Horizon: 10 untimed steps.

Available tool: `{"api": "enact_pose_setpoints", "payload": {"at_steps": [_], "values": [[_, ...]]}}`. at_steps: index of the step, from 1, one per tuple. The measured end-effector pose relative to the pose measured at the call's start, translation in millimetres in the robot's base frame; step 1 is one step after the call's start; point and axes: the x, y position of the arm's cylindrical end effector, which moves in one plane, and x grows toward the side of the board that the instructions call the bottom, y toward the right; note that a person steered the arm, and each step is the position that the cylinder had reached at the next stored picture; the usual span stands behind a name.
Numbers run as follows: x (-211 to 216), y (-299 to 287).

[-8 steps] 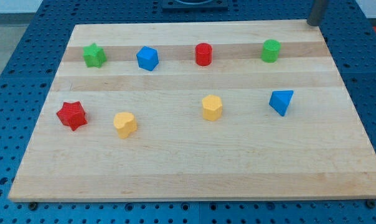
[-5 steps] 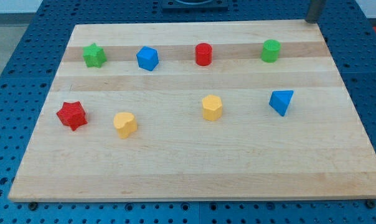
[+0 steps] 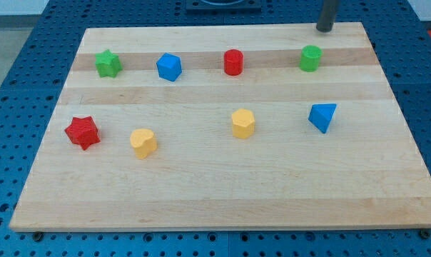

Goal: Push the green circle towards the right of the red circle

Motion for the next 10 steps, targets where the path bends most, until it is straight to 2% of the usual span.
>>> {"api": "enact_pose_setpoints", "payload": {"at_steps": [2,4,5,6,7,8,9,10], "values": [[4.2,0.0],[138.9,-10.2],[141.4,-69.8],[141.4,-70.9],[142.9,-42.7],[125.8,34.6],[116.4,30.9],[89.2,10.6]]}}
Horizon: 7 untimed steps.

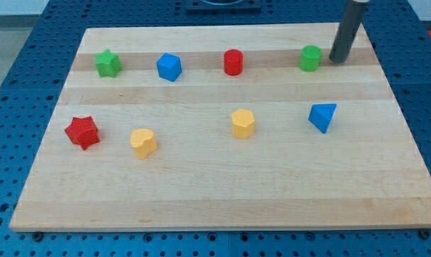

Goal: Push the green circle towards the right of the red circle

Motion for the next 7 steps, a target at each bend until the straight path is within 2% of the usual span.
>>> {"api": "enact_pose_setpoints", "payload": {"at_steps": [2,3,5,7], "values": [[3.6,-13.5],[22.2,-50.6],[25.0,-57.1],[27.1,-129.4]]}}
